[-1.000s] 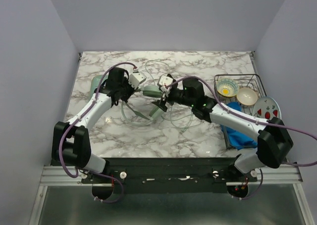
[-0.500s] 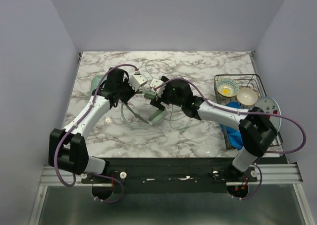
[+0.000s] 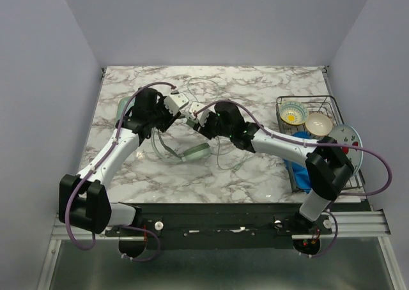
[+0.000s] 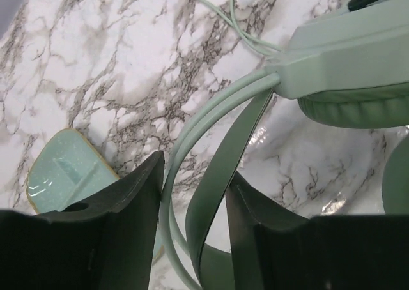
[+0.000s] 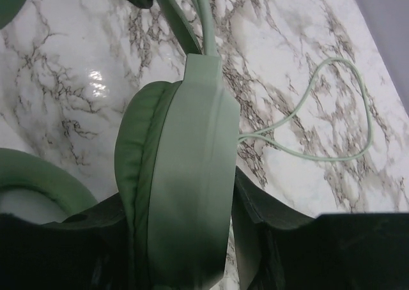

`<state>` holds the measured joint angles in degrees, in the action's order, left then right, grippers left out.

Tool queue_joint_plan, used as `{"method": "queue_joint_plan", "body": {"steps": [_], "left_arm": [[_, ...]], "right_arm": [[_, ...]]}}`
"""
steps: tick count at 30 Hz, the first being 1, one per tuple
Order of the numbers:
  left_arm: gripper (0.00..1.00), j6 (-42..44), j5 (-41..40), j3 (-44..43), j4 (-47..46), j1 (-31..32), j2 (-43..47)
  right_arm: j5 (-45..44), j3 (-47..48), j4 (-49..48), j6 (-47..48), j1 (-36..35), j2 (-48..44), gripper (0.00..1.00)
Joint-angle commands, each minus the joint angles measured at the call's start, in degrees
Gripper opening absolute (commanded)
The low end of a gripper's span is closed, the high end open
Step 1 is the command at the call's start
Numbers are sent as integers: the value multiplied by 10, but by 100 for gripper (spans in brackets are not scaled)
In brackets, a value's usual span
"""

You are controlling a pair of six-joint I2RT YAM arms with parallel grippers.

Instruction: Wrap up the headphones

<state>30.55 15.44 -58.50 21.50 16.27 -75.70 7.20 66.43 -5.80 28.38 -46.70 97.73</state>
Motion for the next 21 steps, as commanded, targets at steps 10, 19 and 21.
{"method": "queue_joint_plan", "body": {"steps": [10,19,21], "left_arm": [[80,-103,-145,38,-138,4,13],[58,-127,-119,39,-148,3,16],[40,-132,-101,38,-145,3,20]], "right_arm": [[-125,22,-9,-92,6,-108,1],[-114,13,0,-93,6,-122,1],[-111,16,0,-92,7,-120,1]]}}
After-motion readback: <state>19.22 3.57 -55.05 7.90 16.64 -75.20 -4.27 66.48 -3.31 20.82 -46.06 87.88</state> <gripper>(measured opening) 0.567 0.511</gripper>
